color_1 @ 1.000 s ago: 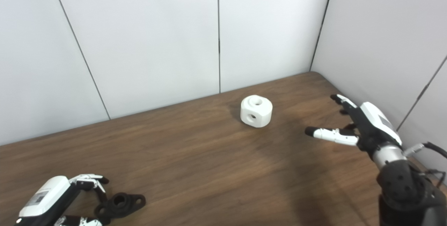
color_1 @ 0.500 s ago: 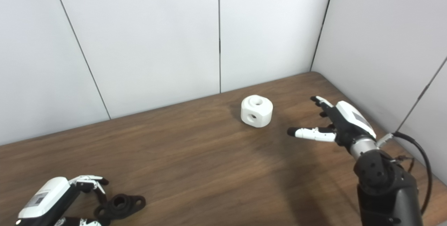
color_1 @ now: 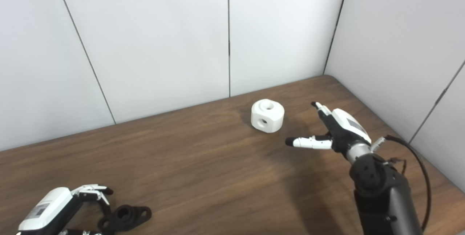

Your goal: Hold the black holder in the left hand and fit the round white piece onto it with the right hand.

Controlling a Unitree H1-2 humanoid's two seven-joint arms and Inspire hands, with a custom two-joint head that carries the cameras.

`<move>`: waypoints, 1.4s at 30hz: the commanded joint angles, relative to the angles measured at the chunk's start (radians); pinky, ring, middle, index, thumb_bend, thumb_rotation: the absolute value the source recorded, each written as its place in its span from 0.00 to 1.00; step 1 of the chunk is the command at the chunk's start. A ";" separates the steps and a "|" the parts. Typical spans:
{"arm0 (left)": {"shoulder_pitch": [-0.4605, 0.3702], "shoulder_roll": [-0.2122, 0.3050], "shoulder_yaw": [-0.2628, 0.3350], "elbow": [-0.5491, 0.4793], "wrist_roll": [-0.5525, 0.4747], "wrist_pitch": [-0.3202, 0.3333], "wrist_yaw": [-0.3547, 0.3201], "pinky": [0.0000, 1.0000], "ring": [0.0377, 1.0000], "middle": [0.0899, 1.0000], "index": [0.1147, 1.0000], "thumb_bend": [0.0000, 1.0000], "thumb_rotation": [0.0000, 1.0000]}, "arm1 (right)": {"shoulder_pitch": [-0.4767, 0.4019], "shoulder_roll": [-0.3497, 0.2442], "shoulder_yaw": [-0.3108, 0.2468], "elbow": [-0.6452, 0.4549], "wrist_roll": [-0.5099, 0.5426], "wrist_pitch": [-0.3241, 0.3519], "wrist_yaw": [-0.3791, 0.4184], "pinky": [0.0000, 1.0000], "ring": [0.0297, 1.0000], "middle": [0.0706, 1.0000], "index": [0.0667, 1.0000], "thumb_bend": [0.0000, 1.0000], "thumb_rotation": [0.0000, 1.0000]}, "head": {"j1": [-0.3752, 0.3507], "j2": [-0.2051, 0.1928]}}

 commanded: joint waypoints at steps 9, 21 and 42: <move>-0.003 0.006 0.007 0.017 -0.006 -0.037 0.031 0.67 0.81 0.74 0.41 0.52 0.04 | -0.103 -0.042 0.130 0.089 -0.110 -0.006 -0.099 0.75 1.00 1.00 1.00 1.00 0.72 | -0.015 -0.025; -0.009 -0.004 -0.006 0.073 0.013 -0.065 0.062 0.62 0.80 0.73 0.41 0.52 0.04 | -0.199 -0.063 0.220 0.213 -0.079 -0.007 -0.175 0.88 1.00 1.00 1.00 1.00 0.68 | -0.033 -0.099; 0.002 -0.005 -0.012 0.053 0.010 -0.046 0.045 0.98 0.85 0.75 0.41 0.51 0.04 | -0.264 -0.092 0.275 0.278 -0.065 -0.006 -0.236 0.84 0.99 1.00 1.00 1.00 0.65 | -0.041 -0.140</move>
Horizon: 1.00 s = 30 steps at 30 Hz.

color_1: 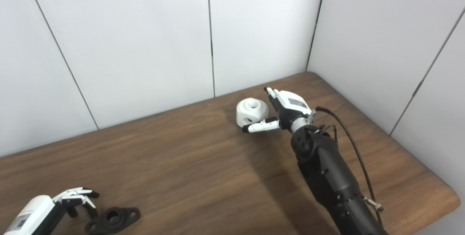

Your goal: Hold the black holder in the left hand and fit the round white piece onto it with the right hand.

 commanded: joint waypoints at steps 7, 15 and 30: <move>0.015 0.016 -0.012 -0.021 -0.004 0.019 -0.035 1.00 0.86 0.76 0.41 0.51 0.04 | -0.065 -0.040 -0.004 -0.015 0.005 -0.005 -0.035 0.86 1.00 1.00 1.00 1.00 0.63 | -0.001 0.007; 0.028 0.023 -0.008 -0.035 -0.015 0.012 -0.033 1.00 0.86 0.76 0.41 0.51 0.04 | -0.079 -0.050 0.003 -0.021 -0.006 -0.004 -0.020 0.85 1.00 1.00 0.99 1.00 0.64 | 0.000 0.012; 0.047 0.035 -0.003 -0.071 -0.023 0.017 -0.041 1.00 0.86 0.76 0.41 0.51 0.04 | -0.088 -0.044 0.002 -0.014 -0.012 -0.004 0.007 0.86 1.00 1.00 0.97 1.00 0.65 | 0.002 0.034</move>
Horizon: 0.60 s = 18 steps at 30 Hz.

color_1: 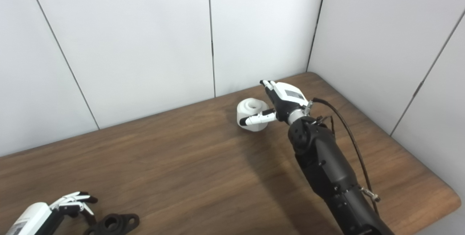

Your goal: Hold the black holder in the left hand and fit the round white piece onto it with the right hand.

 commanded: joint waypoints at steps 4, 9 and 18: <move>0.006 0.019 0.000 -0.016 -0.004 0.001 -0.027 1.00 0.86 0.76 0.41 0.51 0.04 | -0.048 -0.017 -0.018 -0.022 -0.011 -0.004 -0.002 0.87 1.00 1.00 0.98 1.00 0.63 | -0.003 0.014; 0.006 0.019 0.004 -0.013 -0.004 -0.002 -0.027 1.00 0.86 0.76 0.41 0.51 0.04 | -0.049 -0.003 -0.033 -0.021 -0.015 -0.004 0.020 0.90 1.00 1.00 1.00 1.00 0.62 | -0.007 0.017; 0.009 0.021 0.009 -0.014 -0.006 -0.010 -0.027 1.00 0.85 0.76 0.41 0.51 0.04 | -0.036 0.011 -0.042 -0.020 -0.041 -0.004 0.034 0.86 1.00 1.00 0.99 1.00 0.62 | -0.008 0.023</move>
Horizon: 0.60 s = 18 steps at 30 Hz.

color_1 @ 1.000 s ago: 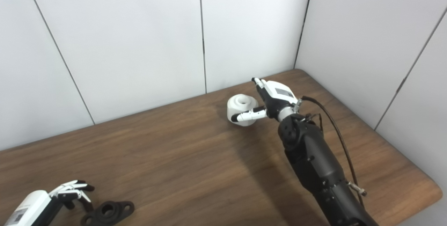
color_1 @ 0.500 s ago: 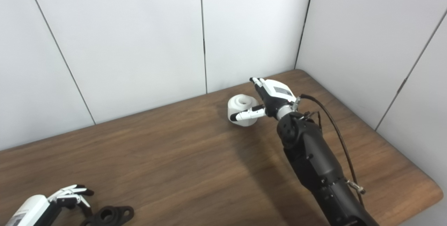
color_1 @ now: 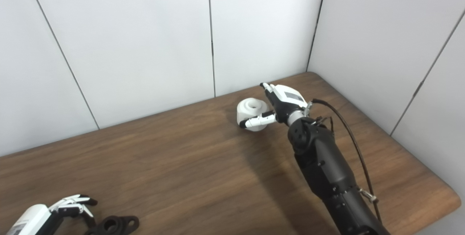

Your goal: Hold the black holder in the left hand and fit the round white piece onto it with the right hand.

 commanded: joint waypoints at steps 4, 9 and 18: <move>0.001 0.019 0.001 -0.016 0.001 0.004 -0.024 1.00 0.86 0.77 0.41 0.51 0.04 | -0.037 -0.004 -0.023 -0.019 -0.027 -0.004 -0.001 0.87 1.00 1.00 0.99 1.00 0.61 | -0.002 0.004; 0.000 0.019 0.002 -0.010 0.001 -0.012 -0.018 1.00 0.85 0.76 0.41 0.51 0.04 | -0.035 -0.008 -0.018 -0.012 -0.022 -0.004 -0.006 0.87 1.00 1.00 0.99 1.00 0.63 | -0.002 0.004; 0.005 0.020 0.008 -0.023 -0.007 -0.007 -0.025 1.00 0.85 0.76 0.41 0.51 0.04 | -0.031 0.005 -0.030 -0.010 -0.029 -0.004 -0.012 0.88 1.00 1.00 0.98 1.00 0.63 | -0.002 0.015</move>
